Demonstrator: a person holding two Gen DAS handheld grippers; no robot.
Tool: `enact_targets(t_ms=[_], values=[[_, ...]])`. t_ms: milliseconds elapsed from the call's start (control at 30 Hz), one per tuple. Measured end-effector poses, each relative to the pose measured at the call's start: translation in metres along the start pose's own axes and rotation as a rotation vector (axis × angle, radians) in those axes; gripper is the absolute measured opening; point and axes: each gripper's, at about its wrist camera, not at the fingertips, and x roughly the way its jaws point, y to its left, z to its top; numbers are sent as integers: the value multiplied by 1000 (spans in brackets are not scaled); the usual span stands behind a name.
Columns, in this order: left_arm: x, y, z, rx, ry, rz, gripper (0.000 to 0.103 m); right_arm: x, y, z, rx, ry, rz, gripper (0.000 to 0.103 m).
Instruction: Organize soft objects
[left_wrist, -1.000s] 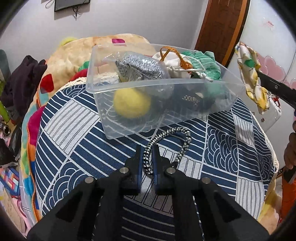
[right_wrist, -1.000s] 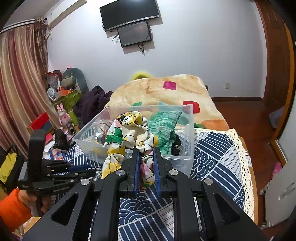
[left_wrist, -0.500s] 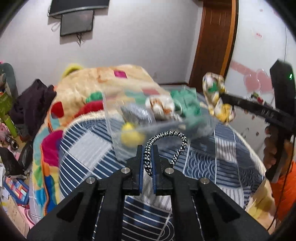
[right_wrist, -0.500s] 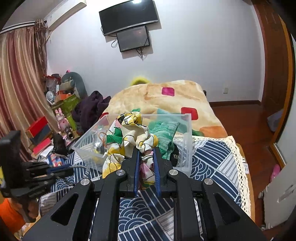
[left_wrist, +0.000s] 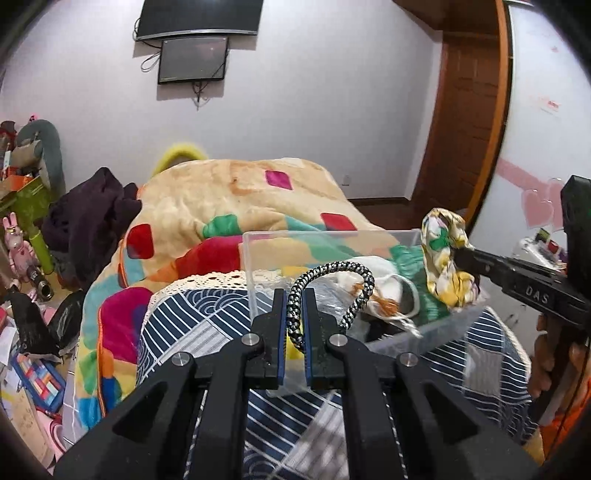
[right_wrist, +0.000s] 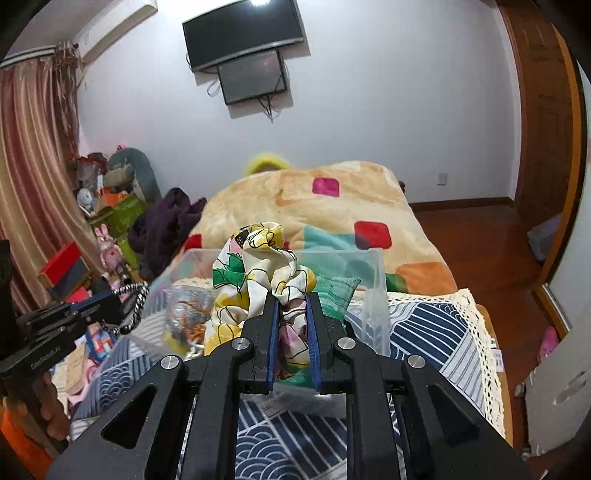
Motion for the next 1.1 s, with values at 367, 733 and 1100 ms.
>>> enact_targets(t_ms=[367, 733, 1100], values=[[20, 7, -9, -14, 4, 61, 8, 31, 11, -11, -42, 86, -26, 15], [5, 8, -16, -30, 18, 7, 32, 14, 2, -17, -24, 73, 20, 50], [-57, -23, 3, 12, -110, -99, 55, -45, 15, -4, -64, -100, 8, 68]])
